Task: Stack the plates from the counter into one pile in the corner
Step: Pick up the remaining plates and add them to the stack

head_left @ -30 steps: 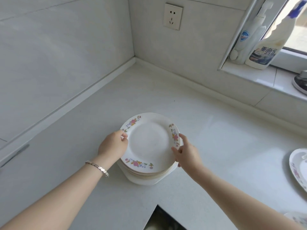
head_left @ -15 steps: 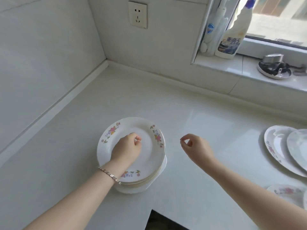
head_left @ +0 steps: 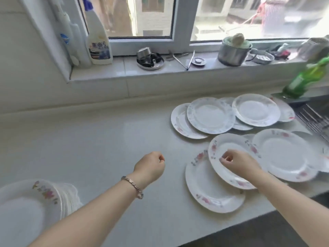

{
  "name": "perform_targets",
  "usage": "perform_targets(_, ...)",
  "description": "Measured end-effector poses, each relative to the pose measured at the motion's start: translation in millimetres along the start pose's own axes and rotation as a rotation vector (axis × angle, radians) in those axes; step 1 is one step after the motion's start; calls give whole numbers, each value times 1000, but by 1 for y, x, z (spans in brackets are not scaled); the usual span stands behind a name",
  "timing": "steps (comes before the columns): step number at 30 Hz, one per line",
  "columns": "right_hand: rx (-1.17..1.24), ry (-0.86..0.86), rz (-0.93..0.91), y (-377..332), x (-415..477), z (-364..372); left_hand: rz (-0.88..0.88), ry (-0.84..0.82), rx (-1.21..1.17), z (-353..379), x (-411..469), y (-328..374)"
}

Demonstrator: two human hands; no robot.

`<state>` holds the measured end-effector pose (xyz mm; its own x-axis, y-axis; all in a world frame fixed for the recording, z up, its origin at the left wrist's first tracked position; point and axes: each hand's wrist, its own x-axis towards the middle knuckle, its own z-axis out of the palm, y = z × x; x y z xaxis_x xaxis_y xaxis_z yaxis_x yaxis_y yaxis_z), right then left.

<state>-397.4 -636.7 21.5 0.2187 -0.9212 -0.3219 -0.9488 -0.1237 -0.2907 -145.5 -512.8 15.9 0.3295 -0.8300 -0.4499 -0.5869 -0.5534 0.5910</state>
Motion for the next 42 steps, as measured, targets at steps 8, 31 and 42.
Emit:
perform_targets(8,72,-30,106,143,44,-39,-236,-106,-378,124,63,108)
perform_targets(31,-9,-197,-135,155,131,-67,-463,672,-993,122,49,137)
perform_targets(42,-218,-268,-605,-44,84,-21,-591,1109,-1184,6,-49,18)
